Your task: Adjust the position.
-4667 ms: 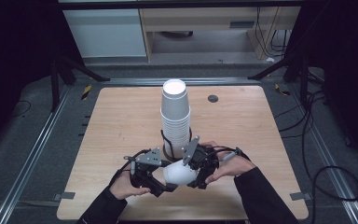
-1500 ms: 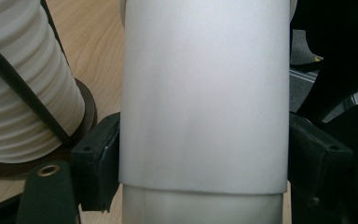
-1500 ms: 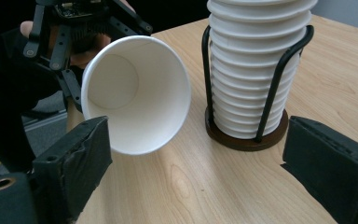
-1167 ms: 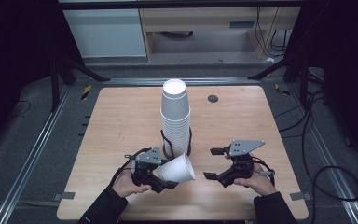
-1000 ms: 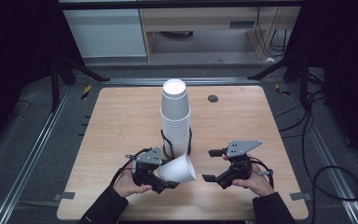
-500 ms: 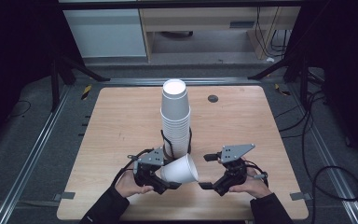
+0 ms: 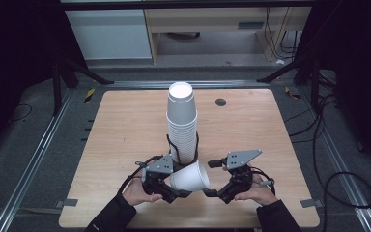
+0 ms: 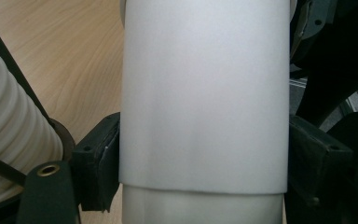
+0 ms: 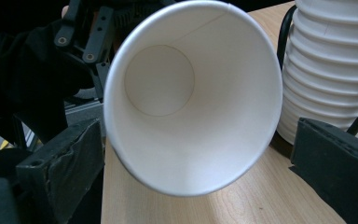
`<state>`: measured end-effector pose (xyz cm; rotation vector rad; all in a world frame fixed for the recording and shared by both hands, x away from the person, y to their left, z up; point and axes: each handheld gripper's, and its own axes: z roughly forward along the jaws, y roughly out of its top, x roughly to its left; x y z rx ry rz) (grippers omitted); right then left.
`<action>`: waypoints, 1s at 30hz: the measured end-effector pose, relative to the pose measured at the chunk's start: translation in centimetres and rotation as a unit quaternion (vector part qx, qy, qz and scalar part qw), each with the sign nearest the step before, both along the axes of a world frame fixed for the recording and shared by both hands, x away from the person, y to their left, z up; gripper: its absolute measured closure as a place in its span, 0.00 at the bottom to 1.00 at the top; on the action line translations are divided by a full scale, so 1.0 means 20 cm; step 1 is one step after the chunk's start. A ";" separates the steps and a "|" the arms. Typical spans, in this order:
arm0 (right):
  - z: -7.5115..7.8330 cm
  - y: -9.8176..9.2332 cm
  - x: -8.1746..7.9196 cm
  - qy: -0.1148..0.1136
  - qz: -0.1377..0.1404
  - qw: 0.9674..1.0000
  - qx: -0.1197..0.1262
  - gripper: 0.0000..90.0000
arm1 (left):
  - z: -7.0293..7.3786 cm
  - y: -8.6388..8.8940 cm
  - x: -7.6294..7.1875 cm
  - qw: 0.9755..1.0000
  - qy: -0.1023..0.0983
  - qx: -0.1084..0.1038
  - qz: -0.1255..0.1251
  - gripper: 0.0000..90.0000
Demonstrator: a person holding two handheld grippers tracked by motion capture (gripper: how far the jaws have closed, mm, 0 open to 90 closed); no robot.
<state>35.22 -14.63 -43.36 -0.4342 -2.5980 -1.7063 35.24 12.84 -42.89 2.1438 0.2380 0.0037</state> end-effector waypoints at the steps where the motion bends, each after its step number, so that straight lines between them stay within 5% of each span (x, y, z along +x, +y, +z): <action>1: 0.00 0.00 0.00 0.001 -0.001 1.000 0.000 0.03 | 0.00 0.00 0.00 1.000 -0.003 0.000 0.002 0.24; 30: -0.05 0.07 0.02 0.032 0.019 0.999 0.014 0.05 | 0.01 -0.05 -0.03 1.000 -0.005 0.004 -0.009 0.24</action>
